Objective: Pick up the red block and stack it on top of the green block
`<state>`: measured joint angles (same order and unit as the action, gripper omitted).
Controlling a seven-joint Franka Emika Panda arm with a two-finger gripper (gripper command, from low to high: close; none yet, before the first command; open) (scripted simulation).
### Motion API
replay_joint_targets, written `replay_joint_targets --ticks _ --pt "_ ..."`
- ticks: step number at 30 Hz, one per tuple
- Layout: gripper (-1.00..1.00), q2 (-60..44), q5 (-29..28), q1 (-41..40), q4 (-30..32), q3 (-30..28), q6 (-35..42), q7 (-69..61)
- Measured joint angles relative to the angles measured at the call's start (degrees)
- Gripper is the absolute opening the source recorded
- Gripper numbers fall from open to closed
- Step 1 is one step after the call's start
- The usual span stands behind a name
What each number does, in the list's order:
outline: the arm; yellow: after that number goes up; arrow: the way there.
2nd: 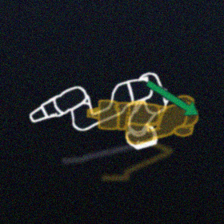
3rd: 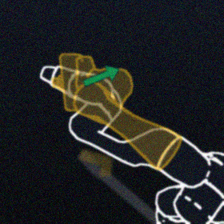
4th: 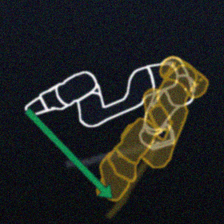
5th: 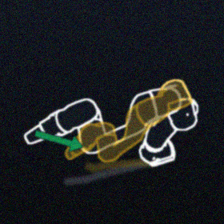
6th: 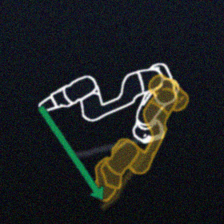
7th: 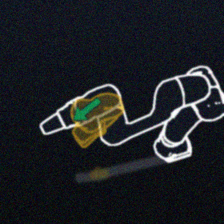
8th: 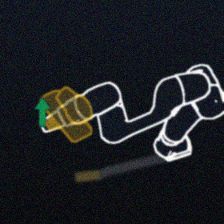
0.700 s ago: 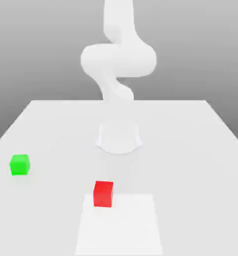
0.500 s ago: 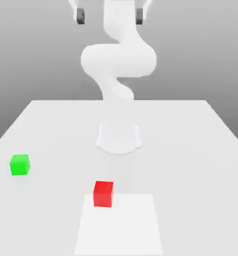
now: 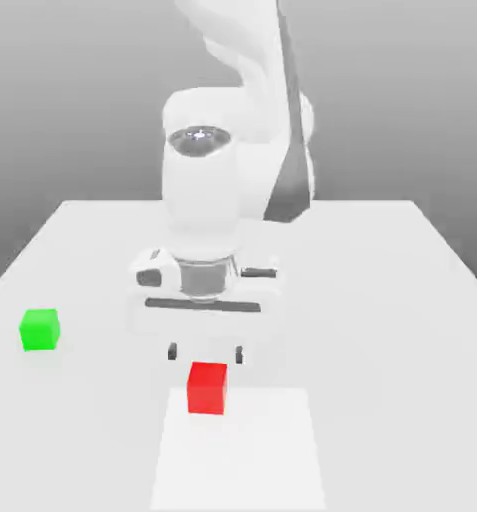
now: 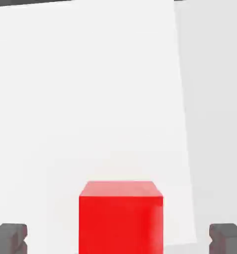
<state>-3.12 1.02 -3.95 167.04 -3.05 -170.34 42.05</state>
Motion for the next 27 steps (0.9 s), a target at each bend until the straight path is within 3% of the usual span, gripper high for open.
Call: replay_joint_targets --ticks 2,3,10,18,27 --pt "0.0 -4.34 1.16 -0.98 -0.49 1.23 -3.72 -0.88" --pt "-1.0 -6.24 1.41 -1.52 -0.73 1.82 -5.36 -1.08" --pt "-1.0 -6.64 1.19 -1.83 -0.77 2.07 -5.69 -0.89" --pt "-1.0 8.19 -1.59 -2.14 1.26 1.19 7.1 1.35" --pt "-1.0 10.75 -4.53 -18.45 -2.0 -8.03 12.63 20.68"
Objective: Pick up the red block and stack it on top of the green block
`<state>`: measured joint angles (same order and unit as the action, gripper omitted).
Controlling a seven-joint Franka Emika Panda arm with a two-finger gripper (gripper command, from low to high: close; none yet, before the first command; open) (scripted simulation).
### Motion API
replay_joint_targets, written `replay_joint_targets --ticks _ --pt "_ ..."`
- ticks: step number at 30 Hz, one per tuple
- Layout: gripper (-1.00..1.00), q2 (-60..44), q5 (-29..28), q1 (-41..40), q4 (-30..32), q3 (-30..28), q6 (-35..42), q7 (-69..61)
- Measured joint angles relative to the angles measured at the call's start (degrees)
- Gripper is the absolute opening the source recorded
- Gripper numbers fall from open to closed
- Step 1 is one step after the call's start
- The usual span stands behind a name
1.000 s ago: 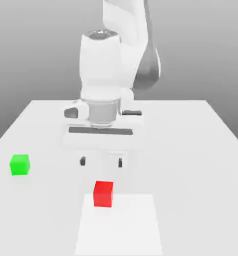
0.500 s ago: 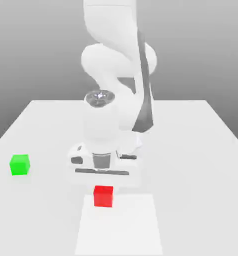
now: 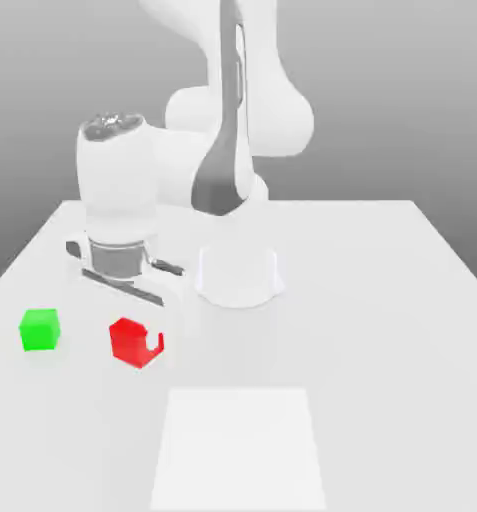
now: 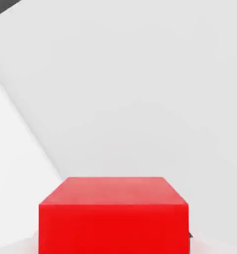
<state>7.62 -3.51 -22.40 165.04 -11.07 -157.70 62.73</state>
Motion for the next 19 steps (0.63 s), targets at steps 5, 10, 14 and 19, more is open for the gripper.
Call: replay_joint_targets --ticks 5,10,14,19 --pt "-1.0 0.57 -1.73 -9.68 -2.0 -5.42 2.42 11.37" --pt "-1.0 -0.61 -2.18 -18.41 -4.08 -10.73 3.26 21.36" --pt "-1.0 -8.25 5.03 -18.59 -4.74 -10.88 -3.27 17.71" --pt "1.0 -12.38 10.08 -19.58 -4.96 -8.78 -6.84 14.19"
